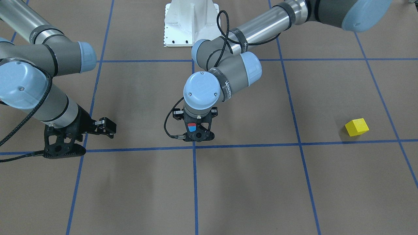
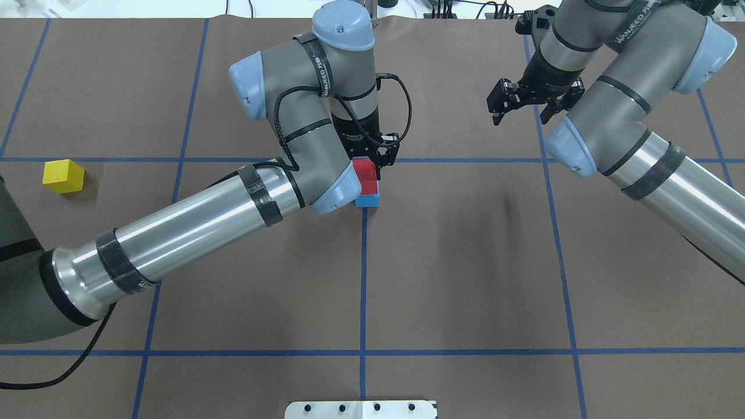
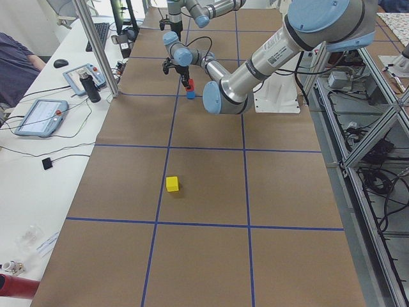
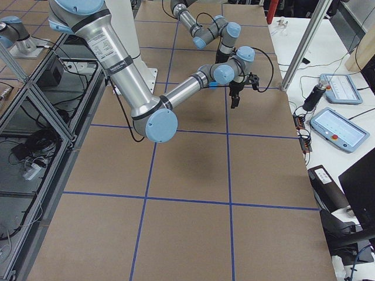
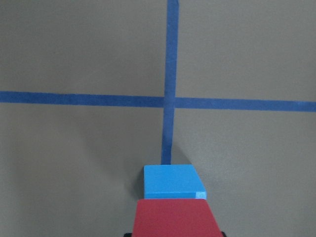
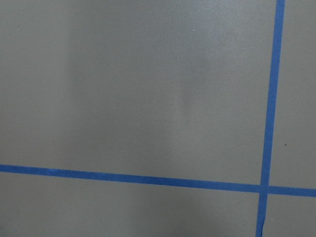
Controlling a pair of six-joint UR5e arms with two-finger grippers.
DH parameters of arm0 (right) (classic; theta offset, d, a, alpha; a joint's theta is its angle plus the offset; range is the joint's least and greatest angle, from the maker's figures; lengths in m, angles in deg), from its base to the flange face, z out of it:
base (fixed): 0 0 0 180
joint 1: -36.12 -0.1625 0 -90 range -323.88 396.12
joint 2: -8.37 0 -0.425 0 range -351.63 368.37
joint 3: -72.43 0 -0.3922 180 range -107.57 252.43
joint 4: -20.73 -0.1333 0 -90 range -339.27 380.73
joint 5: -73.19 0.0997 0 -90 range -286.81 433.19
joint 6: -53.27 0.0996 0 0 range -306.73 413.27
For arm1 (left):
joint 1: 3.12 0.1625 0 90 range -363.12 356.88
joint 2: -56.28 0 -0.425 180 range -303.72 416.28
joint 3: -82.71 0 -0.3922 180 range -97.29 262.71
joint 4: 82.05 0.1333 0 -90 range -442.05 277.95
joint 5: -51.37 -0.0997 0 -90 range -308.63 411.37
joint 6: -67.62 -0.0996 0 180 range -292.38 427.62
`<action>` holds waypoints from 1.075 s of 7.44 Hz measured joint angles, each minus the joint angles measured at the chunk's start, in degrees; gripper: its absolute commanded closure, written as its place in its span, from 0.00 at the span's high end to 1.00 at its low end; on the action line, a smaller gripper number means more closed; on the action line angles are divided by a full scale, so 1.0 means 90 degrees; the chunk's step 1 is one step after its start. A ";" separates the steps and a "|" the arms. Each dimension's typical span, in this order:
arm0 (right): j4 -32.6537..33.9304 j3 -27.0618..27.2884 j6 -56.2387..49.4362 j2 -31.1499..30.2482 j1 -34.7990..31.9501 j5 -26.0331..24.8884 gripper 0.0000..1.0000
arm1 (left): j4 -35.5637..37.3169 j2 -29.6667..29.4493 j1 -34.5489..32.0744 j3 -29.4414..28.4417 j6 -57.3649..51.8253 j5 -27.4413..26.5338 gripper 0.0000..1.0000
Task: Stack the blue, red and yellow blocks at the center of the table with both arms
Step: 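Lower the red cube onto the blue cube and open the left gripper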
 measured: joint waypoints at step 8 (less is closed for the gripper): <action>0.0000 -0.0017 -0.0007 -0.0004 -0.0009 0.0000 0.99 | 0.0000 -0.0020 0.0060 -0.0017 -0.0040 -0.0153 0.00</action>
